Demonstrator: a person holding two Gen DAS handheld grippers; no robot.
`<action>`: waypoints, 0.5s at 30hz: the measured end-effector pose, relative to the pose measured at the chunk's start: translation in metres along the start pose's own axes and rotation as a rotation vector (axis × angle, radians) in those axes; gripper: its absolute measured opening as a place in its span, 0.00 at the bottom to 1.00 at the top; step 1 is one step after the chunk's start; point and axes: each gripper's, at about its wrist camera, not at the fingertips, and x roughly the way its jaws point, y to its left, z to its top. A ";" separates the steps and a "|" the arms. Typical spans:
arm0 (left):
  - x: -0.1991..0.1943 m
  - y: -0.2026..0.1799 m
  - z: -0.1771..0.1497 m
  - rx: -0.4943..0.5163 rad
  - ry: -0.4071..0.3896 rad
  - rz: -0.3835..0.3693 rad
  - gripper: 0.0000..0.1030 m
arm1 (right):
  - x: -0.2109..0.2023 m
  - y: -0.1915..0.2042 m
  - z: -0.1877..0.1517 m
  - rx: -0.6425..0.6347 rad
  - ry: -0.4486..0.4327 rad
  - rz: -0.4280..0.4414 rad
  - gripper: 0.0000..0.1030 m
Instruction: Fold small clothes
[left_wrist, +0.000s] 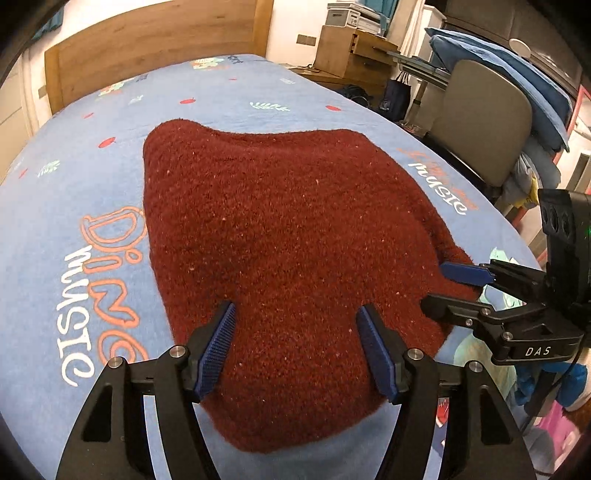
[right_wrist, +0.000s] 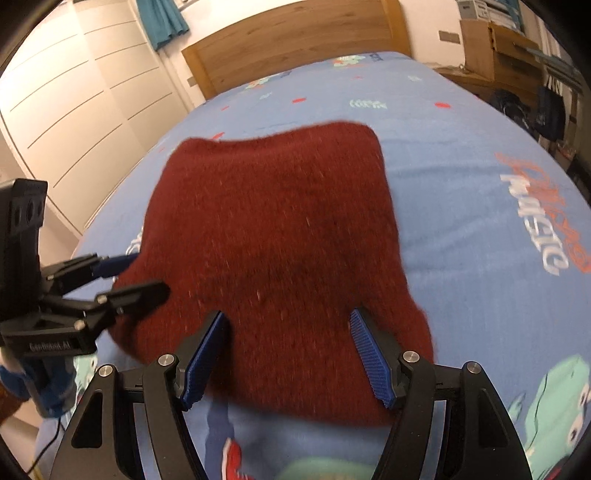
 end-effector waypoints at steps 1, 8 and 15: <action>0.000 0.000 0.000 0.010 -0.003 0.006 0.60 | 0.000 0.000 -0.003 -0.006 0.003 -0.002 0.69; -0.022 0.020 0.026 -0.016 -0.069 -0.006 0.60 | -0.017 0.015 0.013 -0.059 0.016 -0.012 0.69; -0.014 0.033 0.068 0.005 -0.118 0.026 0.60 | -0.028 0.032 0.063 -0.112 -0.080 0.020 0.69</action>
